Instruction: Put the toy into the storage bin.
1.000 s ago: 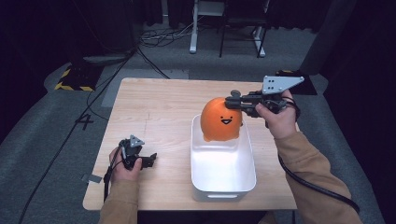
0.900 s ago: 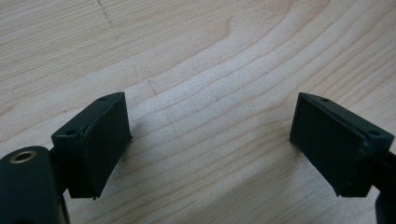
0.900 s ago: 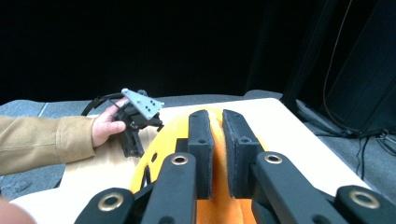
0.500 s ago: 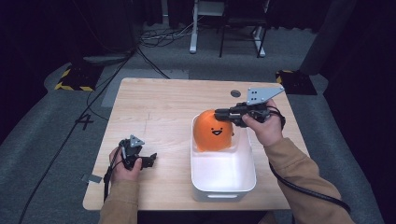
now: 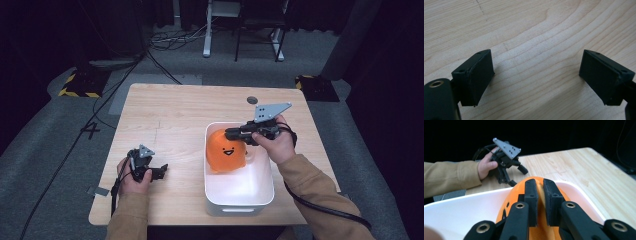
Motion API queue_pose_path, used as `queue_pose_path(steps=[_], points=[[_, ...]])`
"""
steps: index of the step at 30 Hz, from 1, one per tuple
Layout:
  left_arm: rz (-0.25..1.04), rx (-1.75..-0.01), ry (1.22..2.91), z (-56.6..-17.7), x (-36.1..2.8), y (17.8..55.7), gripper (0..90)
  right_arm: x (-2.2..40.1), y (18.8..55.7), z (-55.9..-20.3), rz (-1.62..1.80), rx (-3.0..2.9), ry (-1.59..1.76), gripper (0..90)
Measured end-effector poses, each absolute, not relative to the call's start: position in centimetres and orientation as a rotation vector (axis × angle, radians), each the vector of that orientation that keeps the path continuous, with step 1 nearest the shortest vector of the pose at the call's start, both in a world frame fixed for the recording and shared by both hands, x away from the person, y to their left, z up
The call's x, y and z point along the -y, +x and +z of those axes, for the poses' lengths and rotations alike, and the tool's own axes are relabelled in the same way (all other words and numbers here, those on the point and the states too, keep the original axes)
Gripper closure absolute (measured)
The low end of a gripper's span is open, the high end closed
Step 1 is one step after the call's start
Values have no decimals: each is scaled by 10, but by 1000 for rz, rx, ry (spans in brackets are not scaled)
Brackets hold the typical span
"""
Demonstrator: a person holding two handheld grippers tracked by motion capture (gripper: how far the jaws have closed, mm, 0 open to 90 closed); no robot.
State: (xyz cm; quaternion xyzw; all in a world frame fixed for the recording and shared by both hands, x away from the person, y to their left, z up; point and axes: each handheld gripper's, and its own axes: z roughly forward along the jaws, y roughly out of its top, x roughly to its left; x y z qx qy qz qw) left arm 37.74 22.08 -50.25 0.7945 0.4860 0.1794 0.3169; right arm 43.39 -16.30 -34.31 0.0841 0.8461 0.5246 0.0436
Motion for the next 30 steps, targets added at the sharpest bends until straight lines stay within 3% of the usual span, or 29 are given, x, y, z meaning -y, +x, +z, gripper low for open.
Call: queue_pose_path(steps=[22, 30], points=[[474, -1279, 2090, -503, -221, 377, 126, 154, 434, -365, 1371, -2754, 299, 804], [475, -1279, 2089, -503, -221, 377, 126, 157, 435, -366, 1361, -2783, 339, 722]])
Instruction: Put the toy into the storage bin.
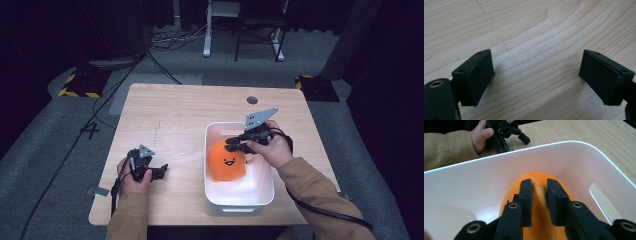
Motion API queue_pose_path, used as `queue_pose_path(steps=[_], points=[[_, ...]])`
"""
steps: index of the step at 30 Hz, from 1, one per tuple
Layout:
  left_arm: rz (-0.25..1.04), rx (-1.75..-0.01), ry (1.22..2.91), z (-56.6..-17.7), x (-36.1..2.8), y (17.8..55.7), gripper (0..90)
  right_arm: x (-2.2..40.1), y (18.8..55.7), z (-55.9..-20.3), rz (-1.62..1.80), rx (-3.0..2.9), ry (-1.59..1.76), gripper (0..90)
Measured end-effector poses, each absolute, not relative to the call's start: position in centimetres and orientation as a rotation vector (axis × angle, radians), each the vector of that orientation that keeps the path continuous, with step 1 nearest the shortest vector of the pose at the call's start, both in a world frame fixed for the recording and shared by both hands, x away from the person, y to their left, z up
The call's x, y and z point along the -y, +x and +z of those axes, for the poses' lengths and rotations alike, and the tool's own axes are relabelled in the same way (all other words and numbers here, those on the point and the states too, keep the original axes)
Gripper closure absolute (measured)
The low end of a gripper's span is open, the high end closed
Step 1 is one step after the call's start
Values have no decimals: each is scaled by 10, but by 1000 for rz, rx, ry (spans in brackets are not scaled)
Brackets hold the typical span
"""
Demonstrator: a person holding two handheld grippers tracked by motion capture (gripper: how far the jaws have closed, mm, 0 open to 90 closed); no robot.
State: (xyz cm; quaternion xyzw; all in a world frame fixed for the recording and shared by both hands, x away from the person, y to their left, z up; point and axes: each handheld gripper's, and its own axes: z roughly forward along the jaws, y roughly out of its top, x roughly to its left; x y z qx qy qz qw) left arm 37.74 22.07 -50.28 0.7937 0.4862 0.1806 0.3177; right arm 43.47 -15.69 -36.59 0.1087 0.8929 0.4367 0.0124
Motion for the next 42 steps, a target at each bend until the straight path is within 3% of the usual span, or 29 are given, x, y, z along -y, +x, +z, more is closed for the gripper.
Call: queue_pose_path(steps=[3, 13, 26, 42], points=[[470, -1279, 2093, -502, -221, 377, 126, 158, 434, -366, 1382, -2787, 353, 642], [473, -1279, 2093, -503, -221, 377, 126, 169, 432, -366, 1416, -2753, 374, 513], [474, -1279, 2091, -503, -221, 377, 126, 191, 428, -346, 1486, -2662, 385, 449], [470, -1279, 2093, -502, -221, 377, 126, 251, 427, -329, 1469, -2492, 559, 393]])
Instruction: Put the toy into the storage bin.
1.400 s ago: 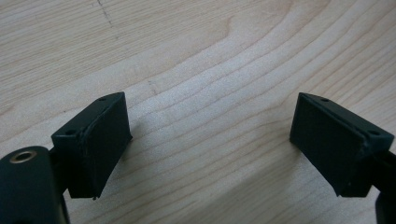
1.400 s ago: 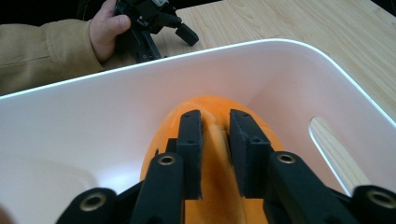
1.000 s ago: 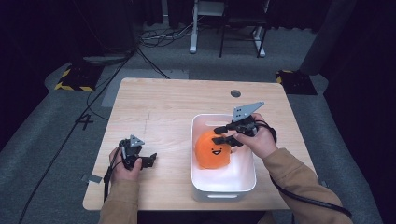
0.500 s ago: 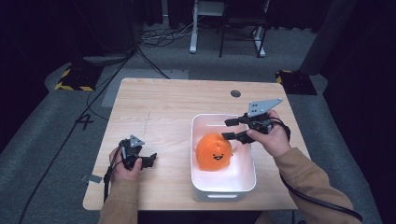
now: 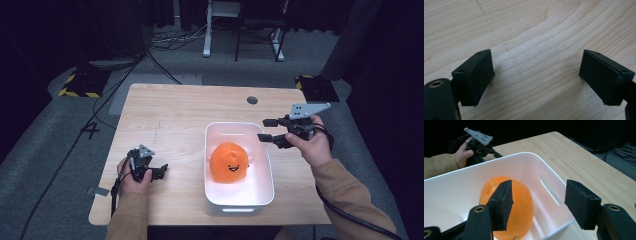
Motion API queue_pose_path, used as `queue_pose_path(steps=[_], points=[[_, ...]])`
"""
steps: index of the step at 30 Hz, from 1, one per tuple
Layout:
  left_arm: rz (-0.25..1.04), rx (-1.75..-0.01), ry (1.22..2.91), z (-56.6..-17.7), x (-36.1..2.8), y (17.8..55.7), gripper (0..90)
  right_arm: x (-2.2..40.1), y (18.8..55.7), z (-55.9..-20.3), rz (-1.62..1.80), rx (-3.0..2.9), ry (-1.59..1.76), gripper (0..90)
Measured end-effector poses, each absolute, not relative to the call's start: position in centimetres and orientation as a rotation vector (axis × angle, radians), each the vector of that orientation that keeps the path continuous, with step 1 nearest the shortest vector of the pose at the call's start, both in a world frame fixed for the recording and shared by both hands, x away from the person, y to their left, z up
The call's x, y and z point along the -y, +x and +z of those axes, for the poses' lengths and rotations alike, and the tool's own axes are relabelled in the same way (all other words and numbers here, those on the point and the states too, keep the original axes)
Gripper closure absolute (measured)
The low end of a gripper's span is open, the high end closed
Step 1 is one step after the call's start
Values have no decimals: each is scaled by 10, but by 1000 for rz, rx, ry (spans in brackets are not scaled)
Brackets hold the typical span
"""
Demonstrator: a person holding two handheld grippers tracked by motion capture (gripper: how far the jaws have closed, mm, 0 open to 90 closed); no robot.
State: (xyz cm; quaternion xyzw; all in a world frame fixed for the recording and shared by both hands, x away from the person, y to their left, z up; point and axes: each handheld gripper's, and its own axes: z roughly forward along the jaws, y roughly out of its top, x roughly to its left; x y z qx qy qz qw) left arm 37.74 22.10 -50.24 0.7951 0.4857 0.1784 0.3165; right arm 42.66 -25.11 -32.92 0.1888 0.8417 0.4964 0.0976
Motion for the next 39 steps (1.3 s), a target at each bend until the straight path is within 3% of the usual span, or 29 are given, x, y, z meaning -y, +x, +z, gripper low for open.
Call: queue_pose_path(steps=[14, 39], points=[[475, -1279, 2088, -503, -221, 378, 126, 304, 425, -341, 1394, -2390, 750, 338], [474, -1280, 2089, -503, -221, 377, 126, 364, 427, -415, 1109, -2431, 1077, 310]])
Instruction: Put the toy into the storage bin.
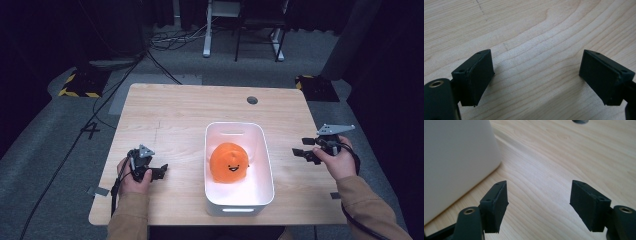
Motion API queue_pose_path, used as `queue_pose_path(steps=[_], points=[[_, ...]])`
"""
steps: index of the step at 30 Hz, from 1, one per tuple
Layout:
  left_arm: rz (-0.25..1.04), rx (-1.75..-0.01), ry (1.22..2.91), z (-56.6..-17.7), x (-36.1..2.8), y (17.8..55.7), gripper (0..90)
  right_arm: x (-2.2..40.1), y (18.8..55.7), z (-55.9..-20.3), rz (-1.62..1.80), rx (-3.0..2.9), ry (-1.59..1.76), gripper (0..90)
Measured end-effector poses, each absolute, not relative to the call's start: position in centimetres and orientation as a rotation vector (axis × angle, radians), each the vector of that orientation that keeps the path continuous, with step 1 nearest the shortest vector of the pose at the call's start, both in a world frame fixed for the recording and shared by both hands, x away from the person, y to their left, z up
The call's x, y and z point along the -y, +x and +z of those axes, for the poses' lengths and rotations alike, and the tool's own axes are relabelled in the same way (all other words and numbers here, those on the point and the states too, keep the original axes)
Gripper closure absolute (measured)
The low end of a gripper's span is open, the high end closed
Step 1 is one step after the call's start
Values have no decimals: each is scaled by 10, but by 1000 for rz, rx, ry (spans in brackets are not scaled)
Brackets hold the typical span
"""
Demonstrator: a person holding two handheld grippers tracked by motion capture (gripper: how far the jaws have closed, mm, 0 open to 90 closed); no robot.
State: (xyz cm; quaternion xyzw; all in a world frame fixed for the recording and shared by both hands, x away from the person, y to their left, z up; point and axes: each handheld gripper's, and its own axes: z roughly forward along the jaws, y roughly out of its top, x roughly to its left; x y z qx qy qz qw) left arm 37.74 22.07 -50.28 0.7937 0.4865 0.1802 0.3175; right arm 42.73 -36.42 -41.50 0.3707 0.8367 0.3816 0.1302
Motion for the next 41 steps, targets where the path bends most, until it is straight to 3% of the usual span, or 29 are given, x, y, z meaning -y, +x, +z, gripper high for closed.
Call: queue_pose_path(steps=[21, 28, 30, 33, 41], points=[[475, -1279, 2088, -503, -221, 378, 126, 375, 409, -480, 1001, -2387, 1202, 282], [475, -1279, 2088, -503, -221, 377, 126, 373, 400, -495, 974, -2326, 1184, 232], [475, -1279, 2089, -503, -221, 377, 126, 372, 397, -502, 996, -2284, 1192, 169], [475, -1279, 2089, -503, -221, 377, 126, 372, 397, -503, 998, -2271, 1190, 144], [475, -1279, 2088, -503, -221, 377, 126, 371, 396, -504, 997, -2271, 1192, 136]])
